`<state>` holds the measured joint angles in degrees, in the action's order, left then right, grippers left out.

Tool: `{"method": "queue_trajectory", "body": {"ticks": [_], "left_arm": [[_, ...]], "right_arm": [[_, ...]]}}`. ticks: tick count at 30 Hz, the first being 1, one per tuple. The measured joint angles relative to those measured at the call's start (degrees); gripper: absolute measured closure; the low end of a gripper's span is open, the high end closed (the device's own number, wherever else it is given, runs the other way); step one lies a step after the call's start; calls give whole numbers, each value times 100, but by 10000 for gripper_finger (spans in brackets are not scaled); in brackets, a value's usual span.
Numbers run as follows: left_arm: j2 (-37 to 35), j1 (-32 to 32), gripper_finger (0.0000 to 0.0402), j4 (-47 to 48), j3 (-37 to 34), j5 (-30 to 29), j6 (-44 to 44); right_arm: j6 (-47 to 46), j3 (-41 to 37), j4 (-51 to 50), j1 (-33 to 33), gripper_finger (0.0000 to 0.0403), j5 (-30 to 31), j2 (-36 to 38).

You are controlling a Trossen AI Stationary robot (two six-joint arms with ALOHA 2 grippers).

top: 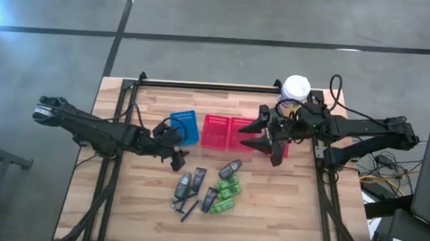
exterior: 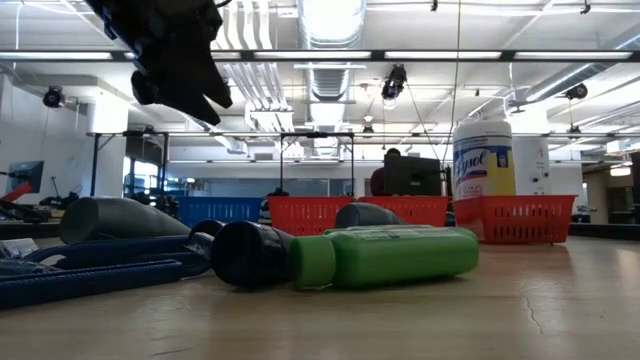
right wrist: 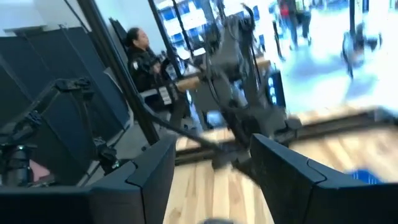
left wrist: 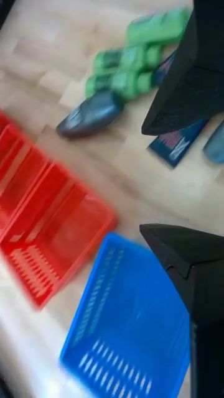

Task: Pick & Place Travel size toiletries
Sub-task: Put the deodorant into the right red bin

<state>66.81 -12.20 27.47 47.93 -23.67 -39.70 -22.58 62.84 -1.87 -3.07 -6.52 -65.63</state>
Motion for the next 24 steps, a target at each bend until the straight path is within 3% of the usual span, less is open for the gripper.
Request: {"method": "queue_trajectory", "body": {"ticks": [5,9,14,24], "left_arm": [[47,-7,151,85,-98,815,15],[166,-34,151,371,-254,1031,-210],[315,-115,152,511,-269,1628,-1327],[840,-759,152,1212,271,1506,-2493]], "right_arm": [[-766,65,-1563,14,198,28,-25],[-1301,34,-2284,7,193,42,-72],[-1557,34,-2493,5,191,48,-154],[-1760,32,-2548,5,193,67,-238]]}}
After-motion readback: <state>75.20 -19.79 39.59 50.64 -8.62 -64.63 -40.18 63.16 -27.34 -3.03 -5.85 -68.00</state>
